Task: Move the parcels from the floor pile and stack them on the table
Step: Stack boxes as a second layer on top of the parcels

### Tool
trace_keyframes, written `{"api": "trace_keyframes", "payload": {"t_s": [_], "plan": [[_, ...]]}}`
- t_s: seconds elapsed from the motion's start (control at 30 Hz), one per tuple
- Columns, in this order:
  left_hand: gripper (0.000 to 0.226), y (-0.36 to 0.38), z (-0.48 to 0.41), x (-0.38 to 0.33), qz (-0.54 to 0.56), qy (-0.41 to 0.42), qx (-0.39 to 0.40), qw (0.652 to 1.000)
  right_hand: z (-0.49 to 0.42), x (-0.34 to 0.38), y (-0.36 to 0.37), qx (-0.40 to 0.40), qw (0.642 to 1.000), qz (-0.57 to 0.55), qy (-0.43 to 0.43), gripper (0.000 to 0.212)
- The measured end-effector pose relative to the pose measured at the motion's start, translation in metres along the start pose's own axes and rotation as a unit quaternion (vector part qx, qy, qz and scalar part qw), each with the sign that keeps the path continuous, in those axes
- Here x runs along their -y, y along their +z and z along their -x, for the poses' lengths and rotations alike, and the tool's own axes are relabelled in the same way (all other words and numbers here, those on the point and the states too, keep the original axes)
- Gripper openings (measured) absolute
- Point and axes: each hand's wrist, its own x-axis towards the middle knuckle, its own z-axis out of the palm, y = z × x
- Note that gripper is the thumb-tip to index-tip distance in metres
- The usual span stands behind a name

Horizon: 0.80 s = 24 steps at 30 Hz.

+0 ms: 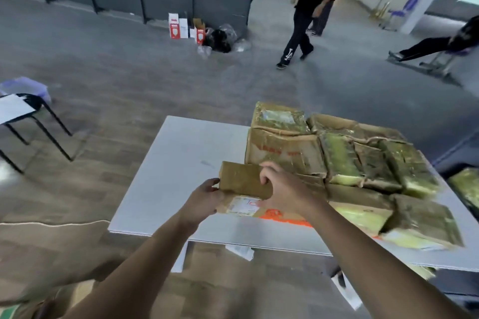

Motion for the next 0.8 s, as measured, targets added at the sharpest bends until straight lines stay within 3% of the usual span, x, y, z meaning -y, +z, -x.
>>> {"api": "trace_keyframes", "payload": {"t_s": [0.23, 0.37, 0.5, 0.8], "plan": [[0.032, 0.055, -0.041, 0.000, -0.023, -0.015, 0.006, 1.000, 0.003, -0.063, 0.010, 0.016, 0.998, 0.061, -0.021, 0.045], [0.040, 0.057, -0.066, 0.000, -0.051, 0.006, 0.010, 0.999, -0.004, -0.072, 0.021, 0.003, 0.998, 0.062, -0.007, 0.047], [0.029, 0.054, -0.093, 0.012, -0.074, -0.011, -0.014, 0.997, -0.010, -0.072, 0.030, -0.012, 0.997, 0.073, 0.018, 0.042], [0.033, 0.065, -0.110, 0.011, -0.096, -0.056, -0.046, 0.993, -0.010, -0.071, 0.016, 0.044, 0.995, 0.080, 0.047, 0.039]]}}
